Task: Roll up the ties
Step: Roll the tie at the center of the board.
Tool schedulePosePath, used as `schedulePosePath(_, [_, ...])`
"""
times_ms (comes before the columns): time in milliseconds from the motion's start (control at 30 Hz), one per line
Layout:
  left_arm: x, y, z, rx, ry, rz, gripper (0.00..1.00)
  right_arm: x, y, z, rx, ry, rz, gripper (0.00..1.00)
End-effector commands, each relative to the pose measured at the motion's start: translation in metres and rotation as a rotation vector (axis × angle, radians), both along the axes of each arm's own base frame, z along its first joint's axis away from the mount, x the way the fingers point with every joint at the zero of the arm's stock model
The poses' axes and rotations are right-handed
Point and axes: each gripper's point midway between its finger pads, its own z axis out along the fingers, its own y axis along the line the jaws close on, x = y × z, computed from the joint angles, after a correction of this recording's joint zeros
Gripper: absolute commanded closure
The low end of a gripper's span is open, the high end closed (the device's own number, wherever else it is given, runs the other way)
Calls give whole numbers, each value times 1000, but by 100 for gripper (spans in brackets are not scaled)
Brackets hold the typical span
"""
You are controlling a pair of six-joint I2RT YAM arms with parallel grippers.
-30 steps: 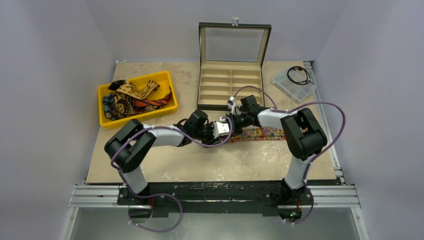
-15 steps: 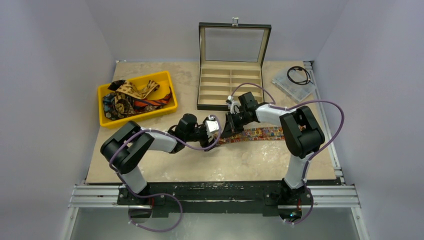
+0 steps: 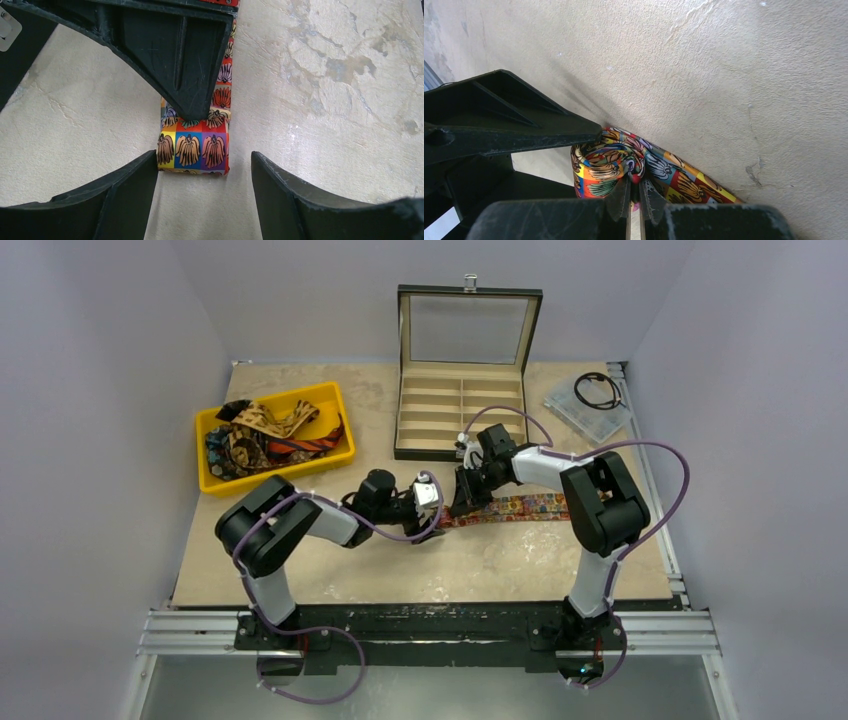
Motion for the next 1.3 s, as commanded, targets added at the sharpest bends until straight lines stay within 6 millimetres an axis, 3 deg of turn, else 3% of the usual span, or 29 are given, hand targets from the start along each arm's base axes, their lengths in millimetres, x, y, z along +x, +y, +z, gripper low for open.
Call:
schedulePosePath(0, [4, -9, 11, -58, -41, -23, 34, -6, -42, -52, -254, 2, -1, 100])
schedulePosePath(167, [12, -20, 2, -52, -32, -3, 40, -14, -34, -57, -203, 33, 18, 100])
schedulePosePath(400, [12, -27, -7, -22, -84, 0, 50, -6, -22, -50, -137, -1, 18, 100])
schedulePosePath(633, [10, -6, -20, 141, -105, -2, 75, -6, -9, -39, -59, 9, 22, 100])
schedulePosePath(767, [0, 13, -27, 263, -46, -12, 83, 1, -4, -12, 7, -19, 17, 83])
schedulePosePath(967, [-12, 20, -47, 422, 48, -49, 84, 0, -15, 24, 94, -3, 11, 61])
schedulePosePath(1100, [-8, 20, -53, 466, 38, -45, 84, -6, -18, 37, 155, 11, 0, 52])
schedulePosePath(1267, [-7, 18, -51, 475, 34, -54, 84, -6, 0, 53, 277, 48, -54, 48])
